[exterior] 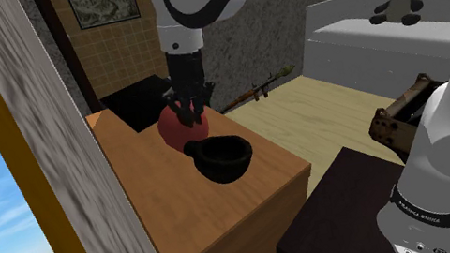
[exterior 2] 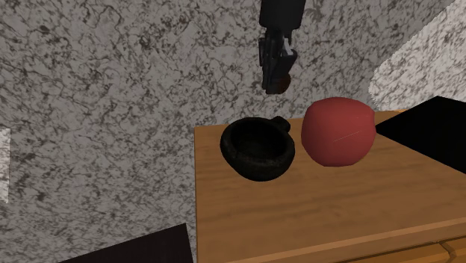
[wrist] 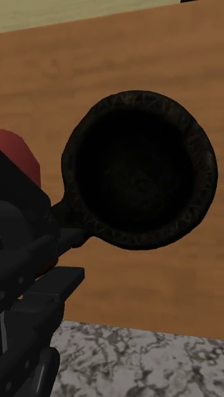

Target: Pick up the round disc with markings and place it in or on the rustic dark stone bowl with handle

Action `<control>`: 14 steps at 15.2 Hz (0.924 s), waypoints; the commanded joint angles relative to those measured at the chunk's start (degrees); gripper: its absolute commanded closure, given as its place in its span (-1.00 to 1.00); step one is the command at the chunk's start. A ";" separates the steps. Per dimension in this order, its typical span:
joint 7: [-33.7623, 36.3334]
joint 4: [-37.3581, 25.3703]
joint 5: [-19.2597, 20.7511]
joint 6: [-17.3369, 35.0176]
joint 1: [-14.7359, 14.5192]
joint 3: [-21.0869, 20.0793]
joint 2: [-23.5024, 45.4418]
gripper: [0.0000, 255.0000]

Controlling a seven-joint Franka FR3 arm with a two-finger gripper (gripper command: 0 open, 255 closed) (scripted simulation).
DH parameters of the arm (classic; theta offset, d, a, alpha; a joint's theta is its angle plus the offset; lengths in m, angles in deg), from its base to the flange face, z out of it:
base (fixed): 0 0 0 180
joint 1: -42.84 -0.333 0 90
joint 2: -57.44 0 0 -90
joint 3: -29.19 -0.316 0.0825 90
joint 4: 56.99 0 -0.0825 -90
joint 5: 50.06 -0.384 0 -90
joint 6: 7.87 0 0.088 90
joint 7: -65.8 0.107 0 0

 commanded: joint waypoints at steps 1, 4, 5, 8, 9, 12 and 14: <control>-2.24 5.00 -1.74 0.11 0.39 0.98 -4.86 1.00; -3.73 9.02 -2.58 1.58 0.44 1.70 -7.31 1.00; -3.78 9.63 -2.59 2.36 0.41 1.64 -7.13 1.00; -3.92 11.37 -2.63 4.71 0.36 1.45 -6.51 1.00; -3.96 11.93 -2.63 5.50 0.34 1.38 -6.28 1.00; -4.07 13.54 -2.63 7.87 0.29 1.18 -5.50 1.00; -4.13 14.55 -2.61 9.46 0.26 1.05 -4.91 1.00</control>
